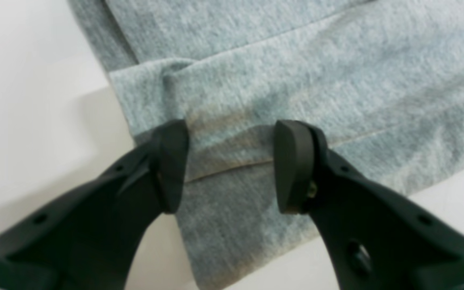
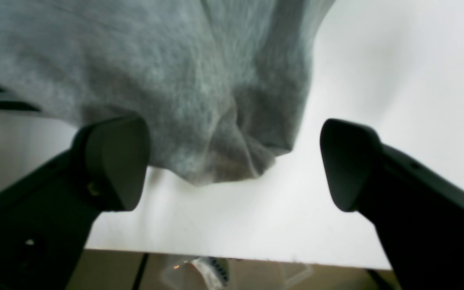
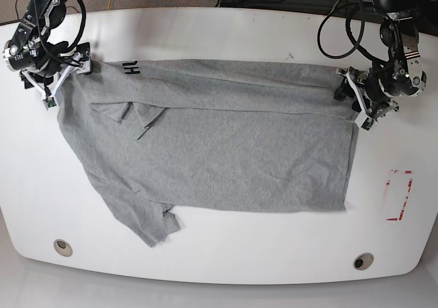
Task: Layout the t-shirt on the table in an organized manner, then fold the t-shirt properly
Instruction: 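Drag the shirt edge with both grippers away from the hem, then release the shirt and move the right gripper toward the sleeve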
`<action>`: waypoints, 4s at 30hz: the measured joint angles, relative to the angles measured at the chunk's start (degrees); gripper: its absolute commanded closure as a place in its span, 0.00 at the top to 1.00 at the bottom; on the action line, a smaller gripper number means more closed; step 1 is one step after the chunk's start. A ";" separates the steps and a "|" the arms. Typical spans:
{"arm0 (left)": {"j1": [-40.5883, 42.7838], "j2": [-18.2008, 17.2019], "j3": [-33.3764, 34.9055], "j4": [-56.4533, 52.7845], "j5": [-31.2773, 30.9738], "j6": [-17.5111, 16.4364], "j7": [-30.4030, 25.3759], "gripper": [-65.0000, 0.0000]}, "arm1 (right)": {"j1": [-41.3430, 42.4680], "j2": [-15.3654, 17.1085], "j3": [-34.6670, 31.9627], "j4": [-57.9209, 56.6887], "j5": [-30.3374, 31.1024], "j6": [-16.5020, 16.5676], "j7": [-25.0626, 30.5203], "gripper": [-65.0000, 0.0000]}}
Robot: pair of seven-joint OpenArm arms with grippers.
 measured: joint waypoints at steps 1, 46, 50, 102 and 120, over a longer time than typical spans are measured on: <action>0.02 0.02 0.00 0.00 0.00 -0.02 0.00 0.49 | -0.02 -0.02 0.00 -0.98 -0.09 -0.02 0.72 1.00; 2.16 -0.22 -0.26 0.46 -0.68 0.20 -1.16 0.11 | -1.81 1.40 0.07 -12.09 0.98 0.07 13.44 0.00; 3.32 -0.85 -0.44 0.68 -1.20 0.09 -1.75 0.11 | -4.48 1.25 0.04 -8.59 0.57 0.15 12.48 0.00; 14.91 -3.52 -3.82 9.11 -1.18 -0.42 -0.42 0.42 | -15.78 0.48 4.07 9.38 0.17 0.02 2.56 1.00; 11.80 -3.41 -3.82 17.07 1.09 0.09 9.09 0.53 | -10.23 0.63 7.80 14.32 7.15 0.00 -3.15 1.00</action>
